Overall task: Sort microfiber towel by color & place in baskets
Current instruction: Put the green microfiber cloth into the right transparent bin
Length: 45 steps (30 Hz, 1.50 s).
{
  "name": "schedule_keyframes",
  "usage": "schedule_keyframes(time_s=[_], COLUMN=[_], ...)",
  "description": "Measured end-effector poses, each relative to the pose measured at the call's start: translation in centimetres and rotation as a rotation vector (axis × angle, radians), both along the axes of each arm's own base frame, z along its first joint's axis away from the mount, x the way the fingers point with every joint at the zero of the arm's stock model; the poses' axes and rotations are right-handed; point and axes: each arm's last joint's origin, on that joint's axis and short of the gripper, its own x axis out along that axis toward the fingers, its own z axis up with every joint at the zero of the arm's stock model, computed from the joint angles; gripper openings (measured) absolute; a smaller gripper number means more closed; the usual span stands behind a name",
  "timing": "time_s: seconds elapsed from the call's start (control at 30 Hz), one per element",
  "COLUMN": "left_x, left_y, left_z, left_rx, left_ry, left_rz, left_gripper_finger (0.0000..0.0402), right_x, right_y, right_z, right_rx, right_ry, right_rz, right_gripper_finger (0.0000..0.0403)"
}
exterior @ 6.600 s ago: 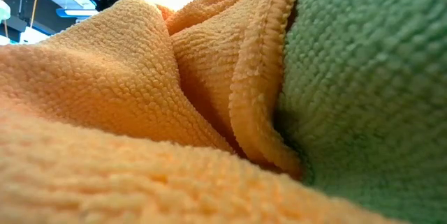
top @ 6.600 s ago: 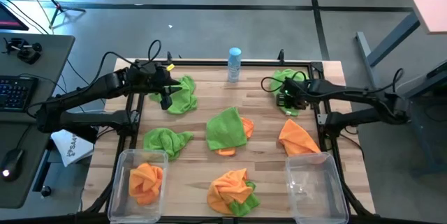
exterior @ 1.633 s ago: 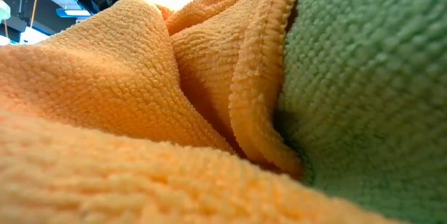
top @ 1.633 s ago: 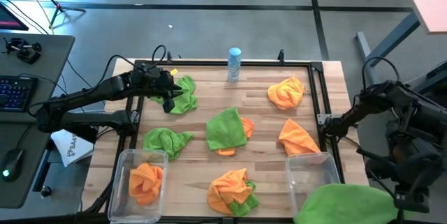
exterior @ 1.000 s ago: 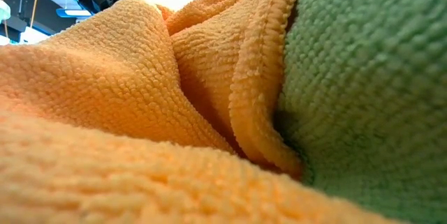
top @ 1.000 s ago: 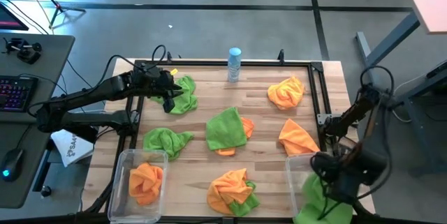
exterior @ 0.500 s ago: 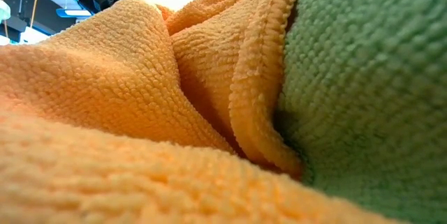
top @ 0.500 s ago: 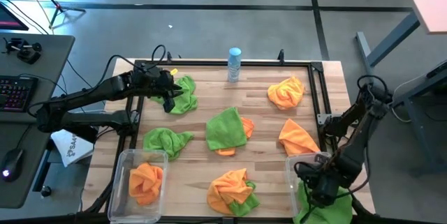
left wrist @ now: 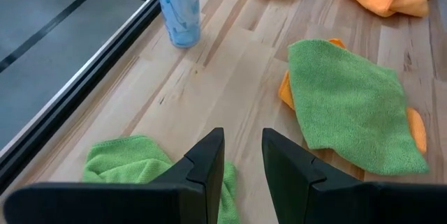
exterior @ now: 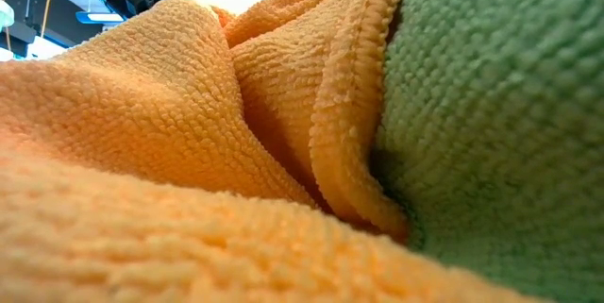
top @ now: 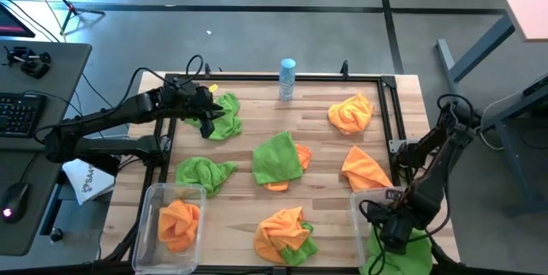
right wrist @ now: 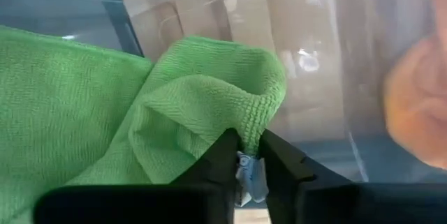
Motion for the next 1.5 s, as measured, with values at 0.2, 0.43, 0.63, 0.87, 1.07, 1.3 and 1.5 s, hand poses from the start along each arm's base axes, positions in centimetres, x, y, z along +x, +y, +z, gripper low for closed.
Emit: schedule_keyframes(time_s=[0.2,0.43,0.63,0.87,1.07,1.3,1.5], left_x=[0.0,0.0,0.0,0.0,0.0,0.0,0.0], left_y=[0.0,0.0,0.0,0.0,0.0,0.0,0.1], left_z=[0.0,0.0,0.0,0.0,0.0,0.0,0.0], left_rx=[0.000,0.000,0.000,0.000,0.000,0.000,0.012], left_ry=[0.000,0.000,0.000,0.000,0.000,0.000,0.005], left_rz=[0.000,0.000,0.000,0.000,0.000,0.001,0.018], left_gripper_finger=[0.0087,0.0087,0.0087,0.0087,0.0087,0.0087,0.0087], right_x=[0.3,0.2,-0.5,-1.0,-1.3,-1.5,-1.8], right_y=[-0.4,-0.1,0.3,0.7,0.0,0.0,0.3], right_z=[2.5,5.0,4.8,4.7,4.5,4.5,4.5], right_rx=[-0.008,0.076,0.138,0.159,0.067,0.051,0.064], right_ry=[0.015,0.032,0.126,0.165,0.164,0.144,0.144], right_rz=[0.004,0.114,0.157,0.154,0.141,0.180,0.208], right_gripper_finger=[0.0102,0.0118,0.0119,0.0119,0.0119,0.0119,0.0119])
